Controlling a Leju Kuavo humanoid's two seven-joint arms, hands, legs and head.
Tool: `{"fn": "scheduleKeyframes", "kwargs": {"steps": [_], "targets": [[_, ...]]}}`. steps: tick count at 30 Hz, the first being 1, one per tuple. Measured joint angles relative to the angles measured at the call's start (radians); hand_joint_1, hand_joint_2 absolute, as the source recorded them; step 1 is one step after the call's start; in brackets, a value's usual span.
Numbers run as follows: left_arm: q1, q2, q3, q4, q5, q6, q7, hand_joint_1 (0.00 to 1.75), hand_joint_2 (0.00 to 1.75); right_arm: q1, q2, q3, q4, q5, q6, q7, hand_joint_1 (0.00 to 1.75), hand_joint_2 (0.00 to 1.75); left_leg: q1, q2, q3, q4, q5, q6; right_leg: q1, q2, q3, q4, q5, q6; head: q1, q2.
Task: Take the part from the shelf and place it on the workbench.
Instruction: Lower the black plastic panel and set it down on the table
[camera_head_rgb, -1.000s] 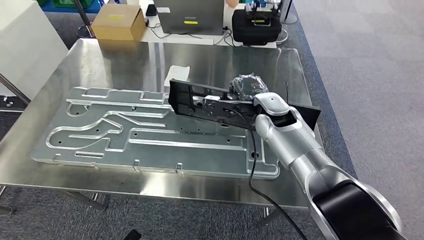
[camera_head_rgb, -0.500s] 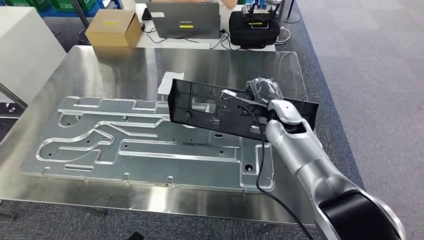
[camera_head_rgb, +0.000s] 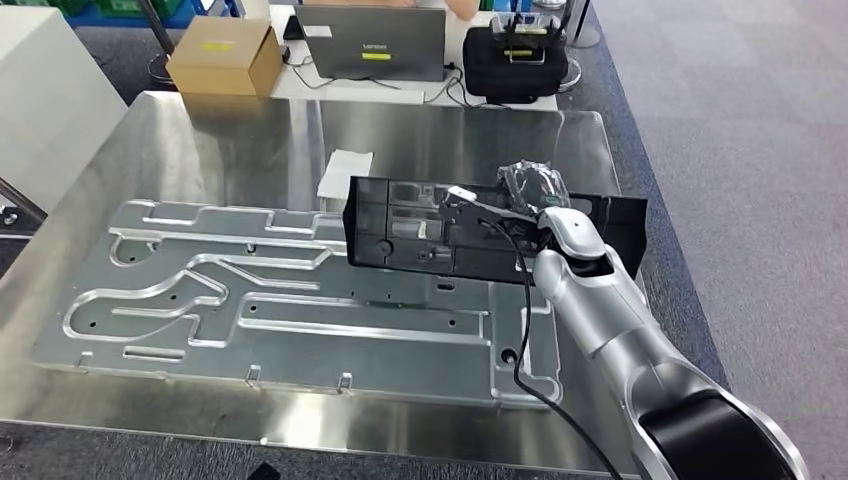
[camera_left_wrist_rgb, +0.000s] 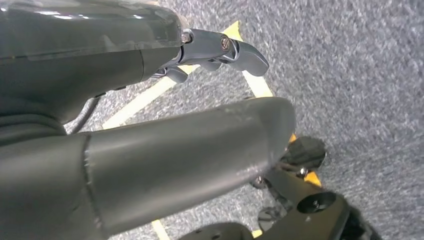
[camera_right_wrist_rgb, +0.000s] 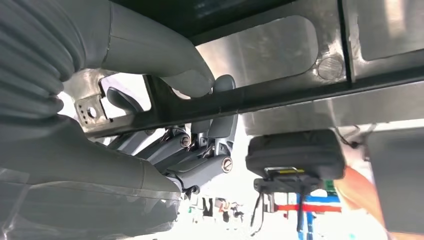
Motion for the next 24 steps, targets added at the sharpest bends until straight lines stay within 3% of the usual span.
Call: {"fn": "scheduleKeyframes", "kwargs": {"steps": [3,4,5,7,9,11,15,17,19,21,22,23,24], "targets": [[-0.004,0.000,-0.001,0.000,0.000,0.000,-0.002,0.00,0.00,0.006,-0.009,-0.002,-0.002,0.003,0.001,-0.001,1.75,1.75,0.001,0.000,0.006,-0.002,-0.004,0.009,-0.008,-0.001,-0.098,0.181,-0.076,0.012,0.003,0.000],[-0.004,0.000,-0.001,0.000,0.001,0.000,-0.003,0.00,0.44,0.010,-0.012,-0.002,-0.002,0.003,0.002,-0.001,1.31,1.75,0.001,-0.001,0.007,-0.001,-0.006,0.009,-0.011,-0.001,-0.126,0.223,-0.082,0.016,0.002,0.000],[-0.004,0.000,-0.001,0.000,0.001,0.000,-0.005,0.00,0.87,0.012,-0.014,-0.003,-0.002,0.004,0.003,-0.002,0.87,1.75,0.002,-0.002,0.008,0.001,-0.009,0.009,-0.014,-0.001,-0.137,0.229,-0.067,0.018,0.003,0.000],[-0.003,-0.001,-0.003,0.000,0.000,-0.001,-0.007,0.00,1.75,0.013,-0.017,-0.004,-0.003,0.004,0.005,-0.003,0.00,1.75,0.003,-0.006,0.012,0.007,-0.016,0.003,-0.019,-0.002,-0.103,0.133,0.008,0.019,0.003,0.000],[-0.003,-0.001,-0.005,0.000,0.000,-0.002,-0.009,0.00,0.87,0.012,-0.019,-0.005,-0.004,0.004,0.006,-0.004,0.00,1.75,0.001,-0.008,0.013,0.015,-0.024,-0.005,-0.019,-0.003,-0.052,0.015,0.059,0.016,0.003,0.000],[-0.003,-0.001,-0.005,0.000,0.000,-0.002,-0.009,0.00,0.00,0.011,-0.020,-0.006,-0.005,0.004,0.006,-0.005,0.00,1.75,-0.002,-0.009,0.011,0.020,-0.028,-0.010,-0.017,-0.002,-0.034,-0.024,0.064,0.013,0.003,0.000],[-0.004,-0.001,-0.006,0.000,0.000,-0.001,-0.009,0.00,0.00,0.010,-0.020,-0.006,-0.006,0.004,0.007,-0.005,0.00,1.75,-0.003,-0.009,0.009,0.021,-0.029,-0.014,-0.014,-0.001,-0.035,-0.026,0.067,0.011,0.002,0.000],[-0.003,0.000,-0.007,0.000,0.001,-0.006,-0.009,0.00,0.00,0.008,-0.020,-0.008,-0.009,0.004,0.013,-0.008,0.00,1.75,0.000,-0.006,-0.001,0.049,-0.052,-0.028,-0.016,0.000,-0.032,-0.033,0.072,-0.006,-0.003,0.000],[-0.003,0.000,-0.008,0.000,0.005,-0.012,-0.009,0.00,0.00,0.008,-0.021,-0.011,-0.012,0.004,0.022,-0.012,0.00,1.75,0.003,-0.003,-0.045,0.156,-0.115,-0.042,-0.016,-0.001,-0.027,-0.040,0.075,-0.022,-0.008,0.000],[-0.001,0.001,-0.008,0.000,0.009,-0.014,-0.009,0.00,0.00,0.011,-0.021,-0.011,-0.011,0.003,0.028,-0.013,0.00,1.75,0.004,-0.003,-0.100,0.277,-0.162,-0.045,-0.014,-0.002,-0.028,-0.039,0.075,-0.025,-0.009,0.000],[0.000,0.001,-0.008,0.000,0.011,-0.015,-0.009,0.00,0.00,0.013,-0.021,-0.011,-0.011,0.003,0.030,-0.014,0.00,1.75,0.004,-0.003,-0.108,0.297,-0.160,-0.045,-0.013,-0.002,-0.028,-0.038,0.074,-0.025,-0.009,0.000],[0.001,0.002,-0.008,0.000,0.012,-0.016,-0.009,0.00,0.00,0.015,-0.021,-0.011,-0.010,0.002,0.031,-0.015,0.00,1.75,0.004,-0.003,-0.099,0.278,-0.141,-0.044,-0.013,-0.001,-0.028,-0.036,0.074,-0.025,-0.009,0.000],[0.001,0.002,-0.008,0.000,0.014,-0.016,-0.009,0.00,0.00,0.015,-0.021,-0.011,-0.010,0.001,0.032,-0.016,0.00,1.75,0.004,-0.003,-0.071,0.222,-0.108,-0.041,-0.012,-0.001,-0.027,-0.035,0.073,-0.024,-0.009,0.000]]}}
